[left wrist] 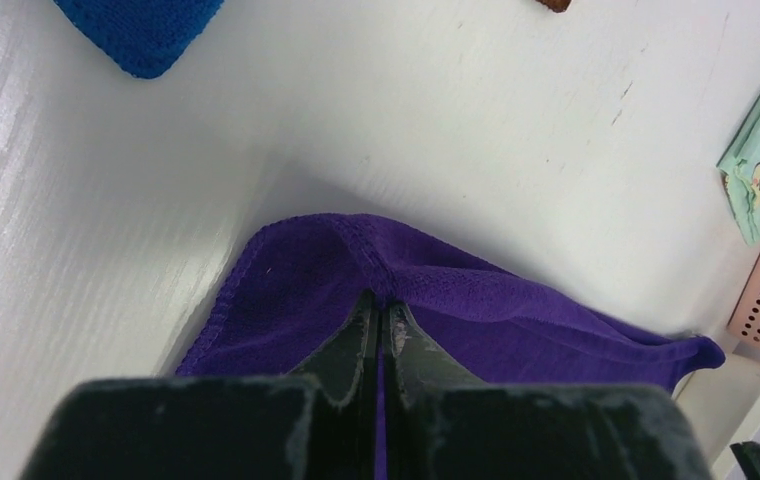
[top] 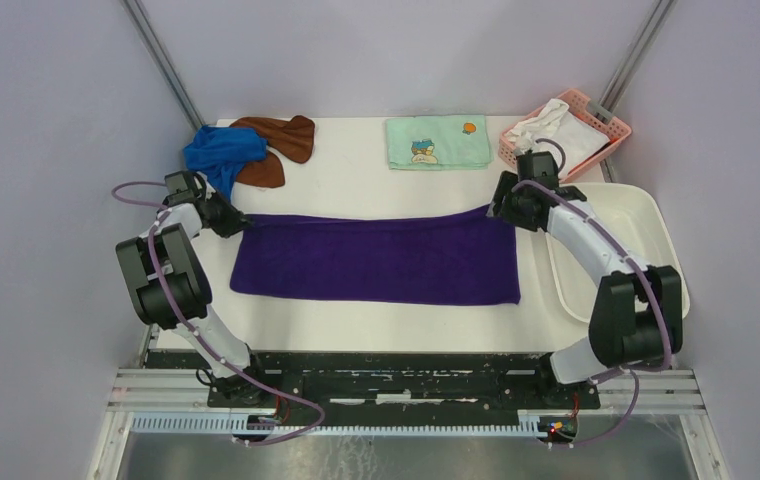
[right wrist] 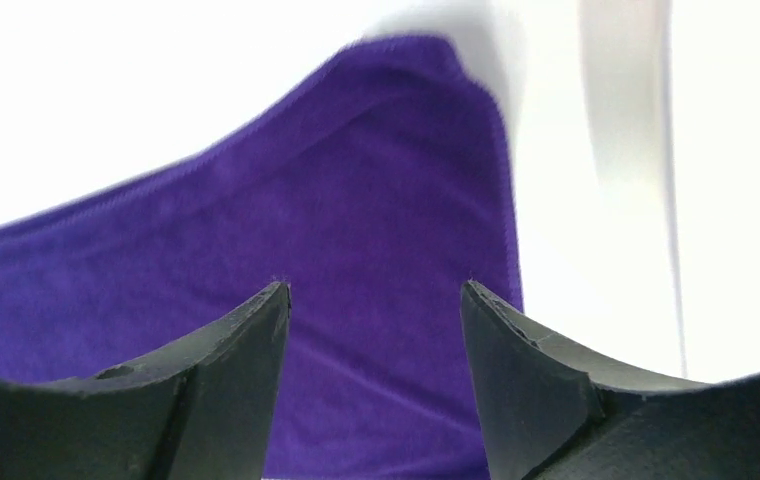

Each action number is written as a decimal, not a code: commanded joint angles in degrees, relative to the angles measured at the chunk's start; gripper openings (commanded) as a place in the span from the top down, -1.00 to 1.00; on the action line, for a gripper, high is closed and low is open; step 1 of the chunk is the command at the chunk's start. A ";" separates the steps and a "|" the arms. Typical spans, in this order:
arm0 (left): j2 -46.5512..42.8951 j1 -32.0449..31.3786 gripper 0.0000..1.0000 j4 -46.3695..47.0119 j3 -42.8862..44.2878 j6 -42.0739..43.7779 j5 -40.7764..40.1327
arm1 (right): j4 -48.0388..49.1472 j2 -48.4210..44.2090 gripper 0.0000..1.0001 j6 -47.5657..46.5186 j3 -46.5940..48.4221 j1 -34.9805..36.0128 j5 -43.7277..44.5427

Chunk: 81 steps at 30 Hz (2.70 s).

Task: Roll the towels
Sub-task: Flatten out the towel at the center of the board, then fold the towel at the center of the board.

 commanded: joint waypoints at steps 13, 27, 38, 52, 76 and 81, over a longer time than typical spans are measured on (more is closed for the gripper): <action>0.64 -0.14 0.95 -2.83 3.03 2.55 -1.16 | -6.63 21.24 -0.38 -25.87 23.88 -1.95 -0.13; 1.37 -0.15 0.95 -3.45 3.62 2.45 -0.84 | -16.02 35.18 -0.35 -45.41 37.58 -7.02 -14.65; 1.58 -0.10 0.95 -3.38 3.46 2.49 -1.07 | -27.00 43.12 -0.25 -51.66 47.60 -8.57 -23.29; 1.78 -0.11 0.95 -4.38 3.93 3.05 -2.36 | -29.80 42.44 0.44 -53.09 49.03 -8.58 -21.84; 11.41 -0.02 0.95 -7.42 23.52 -3.44 1.59 | -15.09 34.01 0.99 -54.33 44.93 -8.53 -5.92; 14.67 -0.04 0.95 -8.55 27.34 -3.79 3.46 | -11.37 33.51 0.99 -54.62 43.27 -7.90 -2.82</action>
